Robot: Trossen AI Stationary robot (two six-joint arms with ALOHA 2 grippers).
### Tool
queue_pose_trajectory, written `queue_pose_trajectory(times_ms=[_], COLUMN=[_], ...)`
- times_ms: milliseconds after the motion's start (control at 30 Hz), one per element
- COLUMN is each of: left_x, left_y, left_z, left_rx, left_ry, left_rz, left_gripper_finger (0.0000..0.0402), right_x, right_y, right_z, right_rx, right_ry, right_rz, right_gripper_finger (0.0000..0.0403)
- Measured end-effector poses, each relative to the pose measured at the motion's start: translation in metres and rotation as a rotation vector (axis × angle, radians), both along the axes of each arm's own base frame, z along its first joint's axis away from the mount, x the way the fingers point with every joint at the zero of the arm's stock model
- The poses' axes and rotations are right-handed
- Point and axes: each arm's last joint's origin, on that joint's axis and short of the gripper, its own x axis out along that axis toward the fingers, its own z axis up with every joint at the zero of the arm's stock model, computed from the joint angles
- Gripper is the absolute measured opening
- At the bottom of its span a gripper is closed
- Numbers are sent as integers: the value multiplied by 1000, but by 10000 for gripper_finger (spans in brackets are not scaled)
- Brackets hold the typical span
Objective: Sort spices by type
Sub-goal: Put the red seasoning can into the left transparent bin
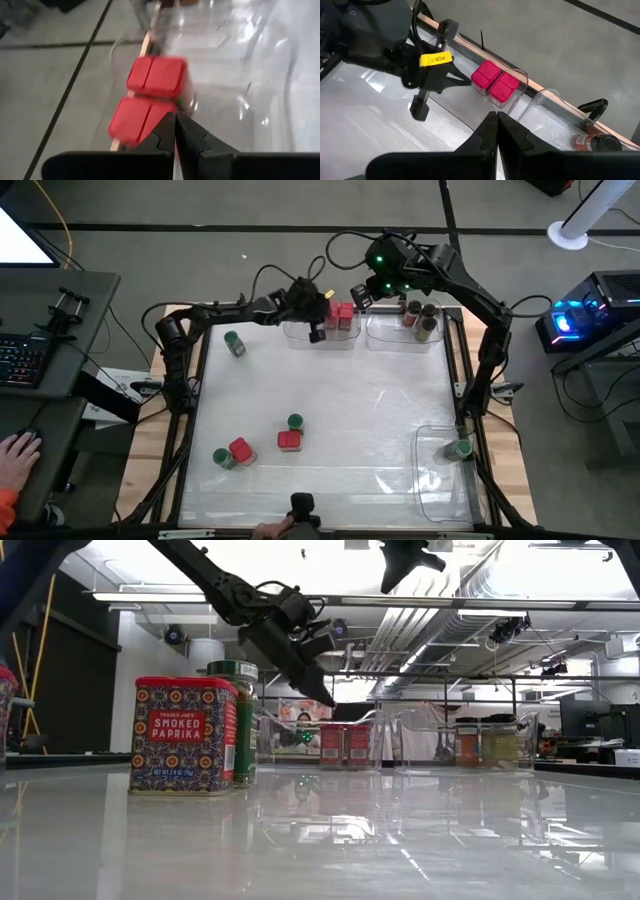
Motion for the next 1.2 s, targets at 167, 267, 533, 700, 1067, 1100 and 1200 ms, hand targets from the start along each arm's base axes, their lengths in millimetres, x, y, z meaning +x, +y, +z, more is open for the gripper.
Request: queue_pose_trajectory(times_ms=[167, 267, 533, 700, 1067, 1100, 1200], left_x=[-5, -4, 4, 12, 7, 5, -3], left_y=[8, 10, 9, 4, -5, -6, -11], left_z=[-21, -30, -46, -46, -29, -25, -11], left_rx=[12, 16, -17, 3, 41, 38, 9], left_ry=[125, 149, 131, 92, 135, 140, 153], left_rz=[92, 140, 147, 120, 127, 127, 129], left_gripper_finger=[0, 0, 0, 0, 0, 0, 0], right_x=[0, 0, -1, -1, -1, -1, 0], right_y=[0, 0, 0, 0, 0, 0, 0], right_z=[0, 0, -1, -1, -1, -1, 0], right_rx=[0, 0, 4, 5, -2, -2, -10], right_ry=[1, 2, 10, 11, 21, 22, 18], right_rz=[0, 0, 0, 0, 13, 15, 22], right_gripper_finger=[0, 0, 0, 0, 0, 0, 0])
